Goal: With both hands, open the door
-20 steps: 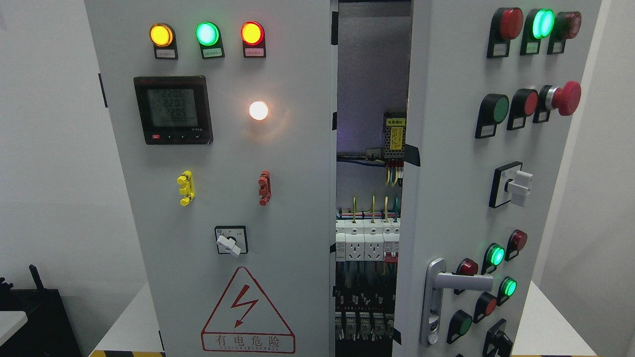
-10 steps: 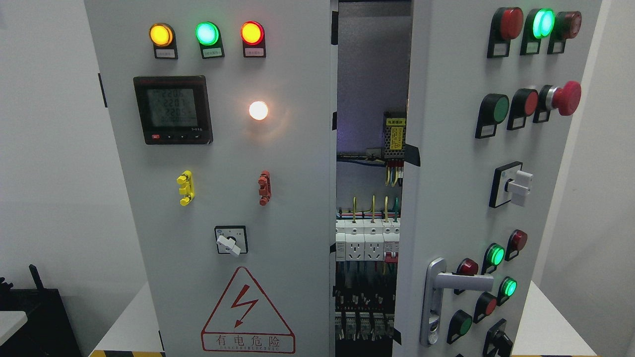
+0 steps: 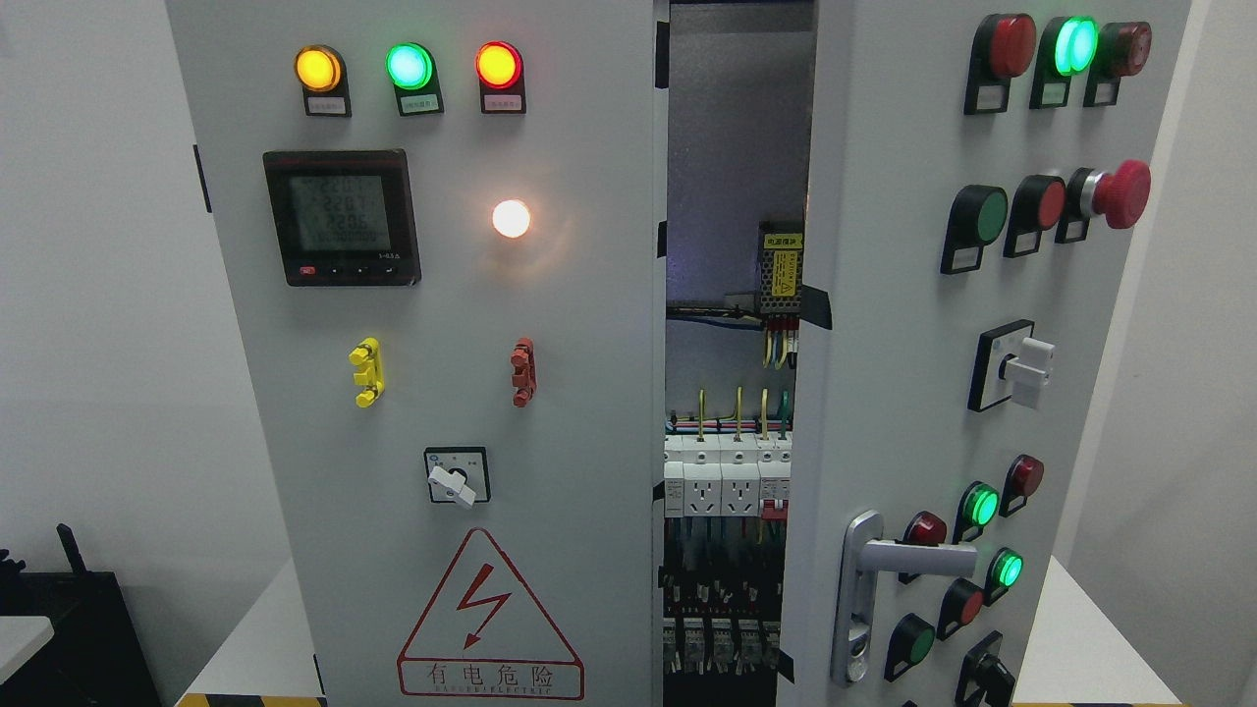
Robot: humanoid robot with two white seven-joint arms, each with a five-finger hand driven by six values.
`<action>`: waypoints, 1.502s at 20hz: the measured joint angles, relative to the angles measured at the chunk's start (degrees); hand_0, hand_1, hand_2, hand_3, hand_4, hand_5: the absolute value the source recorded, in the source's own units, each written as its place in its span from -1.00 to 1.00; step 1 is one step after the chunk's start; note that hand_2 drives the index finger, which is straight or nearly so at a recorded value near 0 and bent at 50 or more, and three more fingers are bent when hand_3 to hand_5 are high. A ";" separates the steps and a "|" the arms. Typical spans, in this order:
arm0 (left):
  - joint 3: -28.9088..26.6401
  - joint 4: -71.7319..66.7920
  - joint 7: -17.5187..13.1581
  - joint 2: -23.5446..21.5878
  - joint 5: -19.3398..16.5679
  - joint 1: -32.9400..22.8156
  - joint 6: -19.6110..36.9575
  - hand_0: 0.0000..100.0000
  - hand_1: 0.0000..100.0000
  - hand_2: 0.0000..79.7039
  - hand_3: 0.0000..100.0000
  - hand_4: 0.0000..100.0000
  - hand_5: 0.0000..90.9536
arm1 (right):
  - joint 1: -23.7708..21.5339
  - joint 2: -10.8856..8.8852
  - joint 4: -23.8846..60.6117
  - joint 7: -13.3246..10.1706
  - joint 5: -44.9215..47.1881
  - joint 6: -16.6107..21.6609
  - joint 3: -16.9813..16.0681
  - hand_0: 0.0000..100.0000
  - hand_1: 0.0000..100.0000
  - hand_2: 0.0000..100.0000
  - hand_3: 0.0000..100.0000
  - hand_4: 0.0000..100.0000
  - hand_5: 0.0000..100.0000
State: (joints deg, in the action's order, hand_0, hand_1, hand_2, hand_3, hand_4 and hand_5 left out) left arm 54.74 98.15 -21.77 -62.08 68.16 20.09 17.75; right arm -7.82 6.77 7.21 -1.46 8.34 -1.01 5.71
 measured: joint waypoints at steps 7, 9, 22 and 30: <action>5.43 0.02 0.10 -0.41 4.63 7.97 -2.97 -1.00 -1.00 -1.00 -1.00 -0.92 -1.00 | 0.00 0.00 0.00 -0.02 0.00 0.01 0.00 -1.00 -1.00 -1.00 -1.00 -1.00 -1.00; 6.66 0.03 -0.04 -0.48 6.26 10.68 -4.61 -1.00 -1.00 -1.00 -1.00 -0.92 -1.00 | 0.00 0.00 0.00 -0.02 0.00 0.01 0.00 -1.00 -1.00 -1.00 -1.00 -1.00 -1.00; 10.96 0.98 -2.92 -0.19 11.84 25.30 -12.74 -1.00 -1.00 -1.00 -1.00 -0.92 -1.00 | 0.00 0.00 0.00 0.12 0.00 0.01 0.00 -1.00 -1.00 -1.00 -1.00 -1.00 -1.00; 12.28 2.28 -3.07 0.63 16.18 33.85 -17.15 -1.00 -1.00 -1.00 -1.00 -0.92 -1.00 | 0.00 0.00 0.00 0.13 -0.01 0.01 0.00 -1.00 -1.00 -1.00 -1.00 -1.00 -1.00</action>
State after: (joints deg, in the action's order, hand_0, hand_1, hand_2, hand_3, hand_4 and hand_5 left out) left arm 67.01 100.43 -24.84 -61.45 84.35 53.94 0.60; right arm -7.82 6.77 7.21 -1.33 8.33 -1.00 5.71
